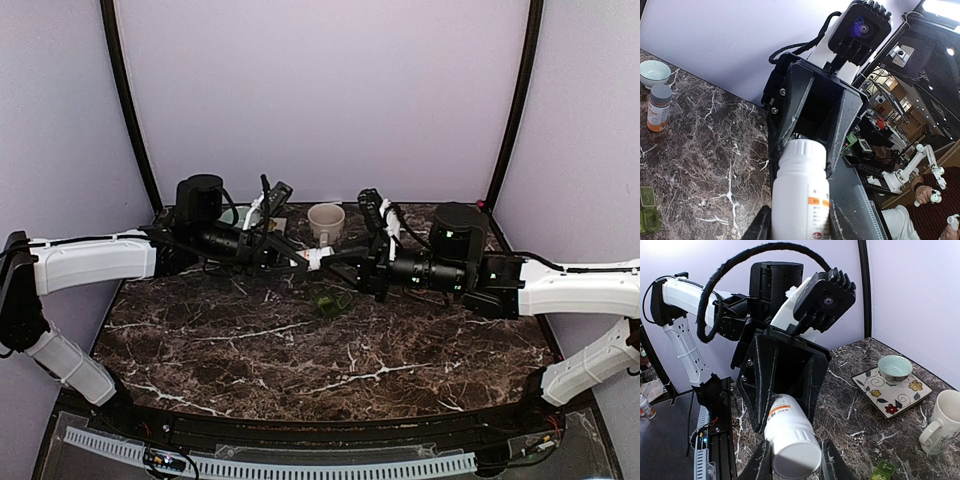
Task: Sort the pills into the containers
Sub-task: Unscrew the lid of the pill bottle.
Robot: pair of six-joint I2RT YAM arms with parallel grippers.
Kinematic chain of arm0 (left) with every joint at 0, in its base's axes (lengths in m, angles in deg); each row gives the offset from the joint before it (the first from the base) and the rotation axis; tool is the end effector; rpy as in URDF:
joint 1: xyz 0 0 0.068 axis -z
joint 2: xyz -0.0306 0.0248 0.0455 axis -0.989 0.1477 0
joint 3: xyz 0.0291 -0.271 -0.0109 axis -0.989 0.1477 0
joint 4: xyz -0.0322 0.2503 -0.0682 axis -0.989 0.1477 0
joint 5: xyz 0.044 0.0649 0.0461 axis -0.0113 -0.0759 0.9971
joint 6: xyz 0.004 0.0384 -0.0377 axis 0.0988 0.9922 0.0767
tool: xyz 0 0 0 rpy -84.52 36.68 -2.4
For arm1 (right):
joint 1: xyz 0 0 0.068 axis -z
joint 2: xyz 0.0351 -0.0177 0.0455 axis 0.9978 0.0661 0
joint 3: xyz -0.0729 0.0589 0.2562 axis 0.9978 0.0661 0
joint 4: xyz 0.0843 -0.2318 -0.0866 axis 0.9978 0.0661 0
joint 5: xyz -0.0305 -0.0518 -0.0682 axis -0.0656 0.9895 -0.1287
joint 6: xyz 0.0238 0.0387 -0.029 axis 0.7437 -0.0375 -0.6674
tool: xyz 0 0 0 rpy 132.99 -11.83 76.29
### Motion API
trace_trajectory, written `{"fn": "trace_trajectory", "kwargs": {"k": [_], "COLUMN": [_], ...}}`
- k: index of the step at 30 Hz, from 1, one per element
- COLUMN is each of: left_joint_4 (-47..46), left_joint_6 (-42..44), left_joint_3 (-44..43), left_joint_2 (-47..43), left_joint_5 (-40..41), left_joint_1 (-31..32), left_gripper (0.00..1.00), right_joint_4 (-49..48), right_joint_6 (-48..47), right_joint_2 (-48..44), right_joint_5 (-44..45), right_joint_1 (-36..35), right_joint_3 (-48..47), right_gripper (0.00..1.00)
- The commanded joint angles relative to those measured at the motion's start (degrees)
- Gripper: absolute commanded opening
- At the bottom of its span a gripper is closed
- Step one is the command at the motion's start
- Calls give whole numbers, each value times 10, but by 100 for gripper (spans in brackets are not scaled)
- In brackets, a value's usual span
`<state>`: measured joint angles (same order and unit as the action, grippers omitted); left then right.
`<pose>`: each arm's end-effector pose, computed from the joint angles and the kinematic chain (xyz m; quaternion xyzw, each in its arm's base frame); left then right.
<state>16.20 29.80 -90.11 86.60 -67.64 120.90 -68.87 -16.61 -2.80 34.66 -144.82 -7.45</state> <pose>0.2332 -0.2332 0.3101 0.4372 0.5827 -0.6333 0.2614 0.1500 0.2611 0.3166 -0.3725 0.6252 0.4490 0.5185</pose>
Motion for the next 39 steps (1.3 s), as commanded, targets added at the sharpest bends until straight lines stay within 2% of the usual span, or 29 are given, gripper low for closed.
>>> {"fn": "trace_trajectory", "kwargs": {"k": [1, 12, 28, 39], "left_joint_4": [-33, -32, -33, -109], "left_joint_6": [3, 5, 26, 13], "left_joint_3": [7, 9, 28, 78], "left_joint_2": [-40, -44, -51, -43], "left_joint_5": [-45, -42, 0, 60], "left_joint_1": [2, 2, 2, 2], "left_gripper": [0, 0, 0, 0], "right_joint_4": [-9, -26, -46, -41], "right_joint_6": [16, 50, 79, 82], "right_joint_2": [-14, -17, -46, -68], "right_joint_5": [7, -26, -3, 40], "right_joint_1": [7, 27, 44, 46], "right_joint_3": [2, 1, 26, 50], "right_gripper": [11, 12, 12, 11]}}
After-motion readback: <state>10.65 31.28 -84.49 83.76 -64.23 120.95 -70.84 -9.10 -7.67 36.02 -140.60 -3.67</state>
